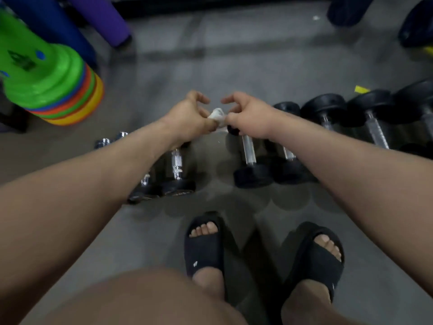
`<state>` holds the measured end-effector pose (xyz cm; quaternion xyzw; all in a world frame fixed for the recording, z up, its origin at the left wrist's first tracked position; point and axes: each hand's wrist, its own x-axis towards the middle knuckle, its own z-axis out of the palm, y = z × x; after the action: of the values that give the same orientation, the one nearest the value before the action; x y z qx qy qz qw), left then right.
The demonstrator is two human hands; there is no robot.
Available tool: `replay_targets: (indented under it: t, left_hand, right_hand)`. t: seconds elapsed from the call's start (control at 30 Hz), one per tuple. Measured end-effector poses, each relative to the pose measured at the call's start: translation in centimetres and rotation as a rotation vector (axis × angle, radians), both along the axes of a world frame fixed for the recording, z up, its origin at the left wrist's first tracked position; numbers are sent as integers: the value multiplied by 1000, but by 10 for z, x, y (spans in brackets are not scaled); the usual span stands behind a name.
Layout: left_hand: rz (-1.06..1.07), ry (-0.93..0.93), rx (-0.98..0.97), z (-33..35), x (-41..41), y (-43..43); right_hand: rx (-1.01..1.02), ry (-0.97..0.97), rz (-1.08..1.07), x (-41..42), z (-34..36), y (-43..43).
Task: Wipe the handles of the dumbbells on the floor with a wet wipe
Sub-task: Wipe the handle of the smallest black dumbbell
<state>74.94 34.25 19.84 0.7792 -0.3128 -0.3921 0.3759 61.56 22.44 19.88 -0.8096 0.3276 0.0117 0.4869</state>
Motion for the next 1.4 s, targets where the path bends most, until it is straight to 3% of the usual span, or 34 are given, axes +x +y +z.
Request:
replay_targets:
  t: [0.2,0.37,0.63,0.77,0.93,1.13,1.4]
  left_hand:
    - [48,34,-55,103,28,-5]
    - [1,-215,41,173,32,2]
    - [104,-528,251,228,12,27]
    - [364,-232,16,228,2,45]
    - [392,-130,-63,205,6,84]
    - [516,29,-113,174,21,126]
    - [475,252,-247,169,53,156]
  right_hand:
    - [-106,33,148,27,102,-14]
    - [-22,37,208,36,160,-29]
    - [159,-79,248,65,182,-3]
    - [232,-145,214,68,190,13]
    - [263,-123,227,69,187,39]
    - [252,50,242,77,178,65]
    - [508,-105,137,95,167,102]
